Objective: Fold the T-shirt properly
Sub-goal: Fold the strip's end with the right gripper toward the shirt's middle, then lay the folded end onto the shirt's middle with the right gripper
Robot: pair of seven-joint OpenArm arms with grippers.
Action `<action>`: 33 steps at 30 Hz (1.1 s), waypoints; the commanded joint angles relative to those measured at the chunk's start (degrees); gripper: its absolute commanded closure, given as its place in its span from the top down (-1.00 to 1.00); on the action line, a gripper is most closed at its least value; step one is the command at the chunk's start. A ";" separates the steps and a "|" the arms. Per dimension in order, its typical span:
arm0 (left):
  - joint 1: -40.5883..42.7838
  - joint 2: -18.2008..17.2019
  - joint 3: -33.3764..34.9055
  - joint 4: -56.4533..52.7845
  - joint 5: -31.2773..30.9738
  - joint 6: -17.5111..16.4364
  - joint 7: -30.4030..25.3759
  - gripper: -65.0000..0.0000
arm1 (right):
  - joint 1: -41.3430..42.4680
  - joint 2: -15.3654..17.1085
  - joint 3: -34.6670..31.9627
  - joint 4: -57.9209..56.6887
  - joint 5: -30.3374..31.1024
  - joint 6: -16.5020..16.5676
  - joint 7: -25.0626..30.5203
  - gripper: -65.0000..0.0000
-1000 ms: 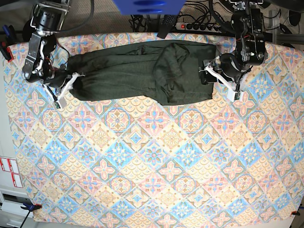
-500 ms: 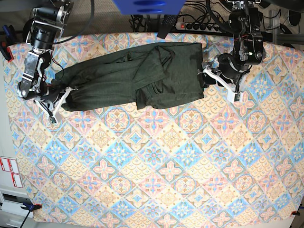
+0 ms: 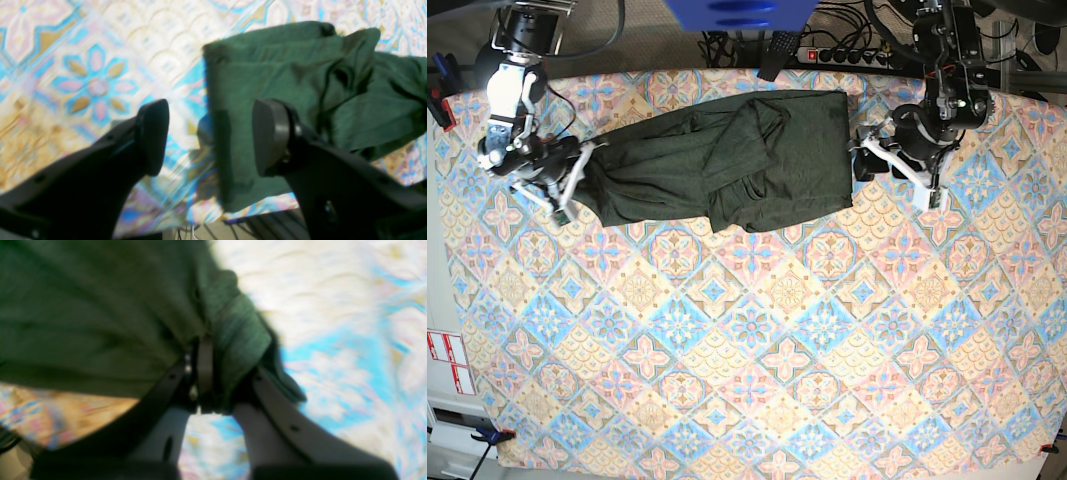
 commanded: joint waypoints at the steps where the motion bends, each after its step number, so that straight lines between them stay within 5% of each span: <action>1: 0.09 -0.48 -1.07 0.95 -0.21 -0.17 -0.84 0.23 | -0.26 0.72 -1.40 2.38 1.06 0.17 1.36 -0.94; 17: 2.73 -1.71 -2.30 0.95 -0.21 -0.17 -1.28 0.23 | -1.84 0.72 -23.29 17.23 1.15 0.17 1.36 -0.94; 33: 3.78 -1.71 -2.30 0.69 0.14 -0.17 -1.28 0.23 | 10.20 -0.69 -47.11 18.38 1.15 0.17 1.54 -0.94</action>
